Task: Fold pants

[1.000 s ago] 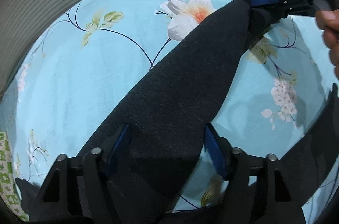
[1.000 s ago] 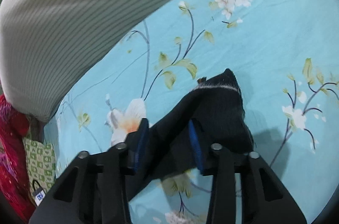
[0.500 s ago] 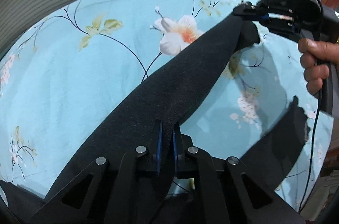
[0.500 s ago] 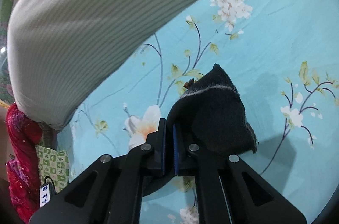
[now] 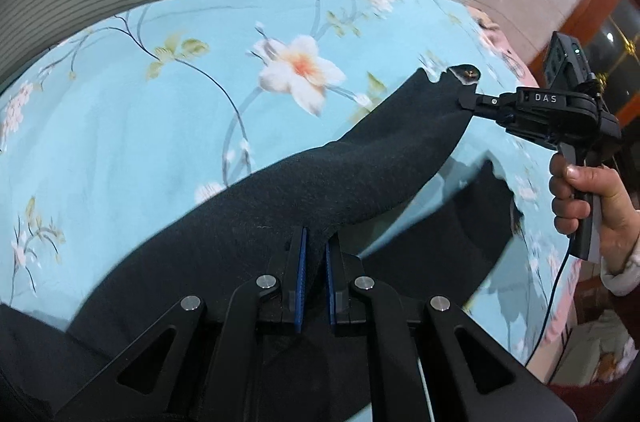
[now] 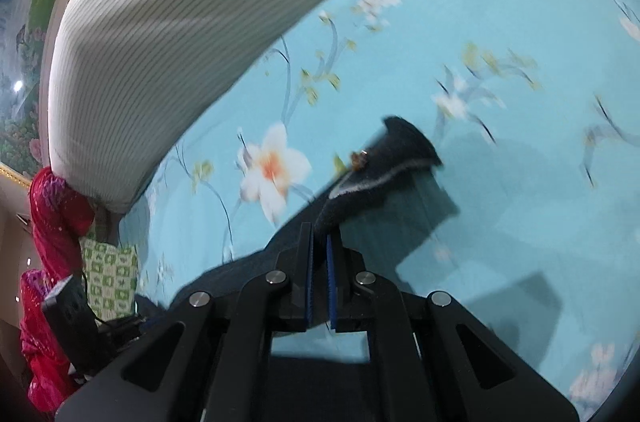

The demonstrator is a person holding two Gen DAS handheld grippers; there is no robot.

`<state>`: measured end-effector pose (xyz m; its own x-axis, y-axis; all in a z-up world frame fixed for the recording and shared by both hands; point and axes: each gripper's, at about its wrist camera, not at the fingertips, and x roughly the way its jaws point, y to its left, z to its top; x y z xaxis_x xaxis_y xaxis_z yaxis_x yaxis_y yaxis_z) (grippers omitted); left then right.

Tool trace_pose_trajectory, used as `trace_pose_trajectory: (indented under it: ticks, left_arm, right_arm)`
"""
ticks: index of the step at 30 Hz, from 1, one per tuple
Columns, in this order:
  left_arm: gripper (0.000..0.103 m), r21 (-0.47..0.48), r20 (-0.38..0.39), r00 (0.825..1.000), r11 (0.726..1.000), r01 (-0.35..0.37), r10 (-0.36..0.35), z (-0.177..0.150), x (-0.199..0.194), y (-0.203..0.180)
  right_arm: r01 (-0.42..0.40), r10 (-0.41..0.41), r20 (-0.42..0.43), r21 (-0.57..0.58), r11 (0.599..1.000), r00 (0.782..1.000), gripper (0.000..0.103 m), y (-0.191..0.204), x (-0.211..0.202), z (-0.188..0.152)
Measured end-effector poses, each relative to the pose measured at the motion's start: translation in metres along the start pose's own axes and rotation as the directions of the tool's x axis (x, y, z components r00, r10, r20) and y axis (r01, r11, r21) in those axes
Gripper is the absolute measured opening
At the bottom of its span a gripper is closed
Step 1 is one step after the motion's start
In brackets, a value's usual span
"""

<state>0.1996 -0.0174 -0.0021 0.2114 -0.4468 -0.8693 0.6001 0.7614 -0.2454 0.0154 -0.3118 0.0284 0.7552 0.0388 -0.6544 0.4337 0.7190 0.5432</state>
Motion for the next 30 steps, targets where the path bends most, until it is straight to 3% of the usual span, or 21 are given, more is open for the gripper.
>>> trace_pose_trajectory:
  ticks: [6,17,25,30]
  left_arm:
    - [0.007,0.028,-0.034,0.999,1.000,0.002,-0.001,-0.040,-0.005,-0.028]
    - [0.007,0.046,-0.056,0.998,0.999,-0.027,0.029,-0.084,-0.009,-0.052]
    - [0.007,0.043,-0.097,0.994,0.998,-0.038,0.042,-0.105,0.004,-0.054]
    - [0.008,-0.017,-0.143,0.988,0.998,-0.054,0.051,-0.117,0.017,-0.047]
  right_arm:
    - [0.007,-0.007,0.001,0.037,0.999,1.000,0.006,-0.021,-0.028,-0.045]
    - [0.044,-0.044,0.003,0.049,0.998,0.999,0.006,-0.027,-0.064,-0.102]
    - [0.096,-0.094,-0.037,0.055,0.994,0.995,0.006,-0.044,-0.058,-0.128]
    - [0.141,-0.137,-0.066,0.060,0.988,0.988,0.007,-0.054,-0.049,-0.134]
